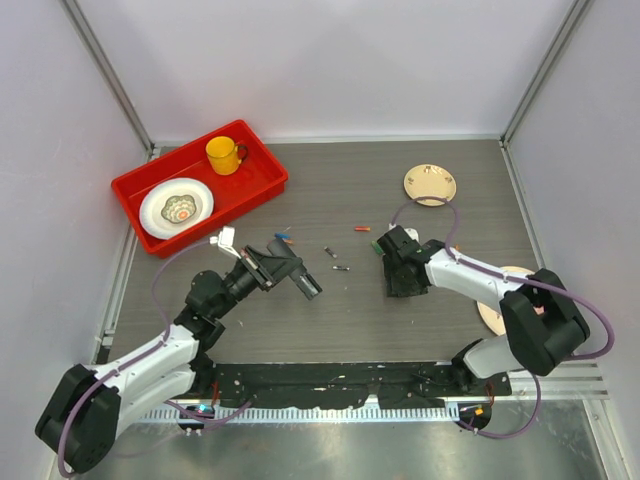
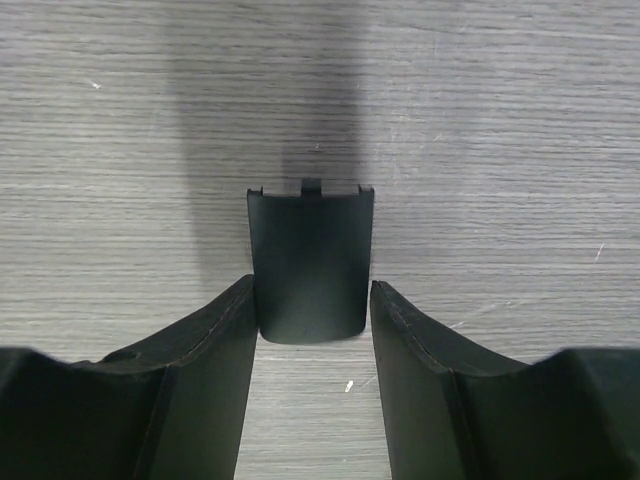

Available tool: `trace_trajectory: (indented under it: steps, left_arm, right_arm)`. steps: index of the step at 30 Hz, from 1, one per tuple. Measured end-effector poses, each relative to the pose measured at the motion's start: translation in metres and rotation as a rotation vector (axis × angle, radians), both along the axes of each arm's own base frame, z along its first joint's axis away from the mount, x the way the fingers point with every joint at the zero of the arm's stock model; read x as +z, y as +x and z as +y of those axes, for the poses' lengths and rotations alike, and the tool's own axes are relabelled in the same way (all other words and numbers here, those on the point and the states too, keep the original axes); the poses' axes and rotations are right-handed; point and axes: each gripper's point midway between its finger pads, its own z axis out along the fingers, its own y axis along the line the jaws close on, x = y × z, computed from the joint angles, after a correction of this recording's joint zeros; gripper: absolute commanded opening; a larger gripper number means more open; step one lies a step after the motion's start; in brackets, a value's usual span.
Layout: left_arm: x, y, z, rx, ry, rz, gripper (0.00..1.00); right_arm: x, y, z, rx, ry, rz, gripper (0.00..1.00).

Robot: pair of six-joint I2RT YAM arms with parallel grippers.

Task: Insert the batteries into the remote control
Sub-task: Place the battery cover at the center of the board, then pick up the battery from the center of the board.

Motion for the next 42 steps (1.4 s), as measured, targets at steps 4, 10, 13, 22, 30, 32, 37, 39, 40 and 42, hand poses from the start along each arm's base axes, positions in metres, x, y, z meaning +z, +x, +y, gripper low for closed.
trace_trajectory:
  steps: [4,10,13,22,30,32,37,39,40,42]
  left_arm:
    - [-0.002,0.0,0.002,0.007,0.003,0.007,0.0]
    - [-0.002,0.0,0.002,0.013,0.004,0.008,0.0]
    - [-0.002,0.001,0.003,0.017,0.004,0.008,0.0]
    - [0.009,-0.002,0.009,0.04,0.007,-0.047,0.0]
    - [0.01,-0.011,0.034,0.117,0.055,-0.047,0.0]
    - [0.005,-0.011,0.04,0.134,0.069,-0.03,0.0]
    - [-0.008,-0.015,0.045,0.126,0.101,0.019,0.0]
    - [-0.012,-0.018,0.043,0.105,0.108,0.03,0.0]
    - [-0.012,-0.021,0.041,0.087,0.108,0.03,0.0]
    - [-0.009,-0.024,0.039,0.063,0.102,0.022,0.0]
  right_arm:
    - [-0.004,0.001,-0.001,-0.005,-0.005,0.009,0.66]
    - [-0.005,0.002,0.0,-0.006,-0.002,0.006,0.71]
    - [-0.002,0.003,0.001,-0.009,0.007,-0.005,0.72]
    - [0.086,0.042,0.032,0.028,0.255,-0.352,0.79]
    - [0.107,0.073,0.083,0.147,0.352,-0.464,0.79]
    - [0.104,0.084,0.1,0.188,0.335,-0.444,0.79]
    - [0.095,0.111,0.15,0.307,0.318,-0.453,0.75]
    - [0.089,0.116,0.162,0.352,0.313,-0.457,0.72]
    - [0.086,0.119,0.169,0.376,0.312,-0.458,0.71]
    - [0.08,0.124,0.182,0.418,0.316,-0.459,0.68]
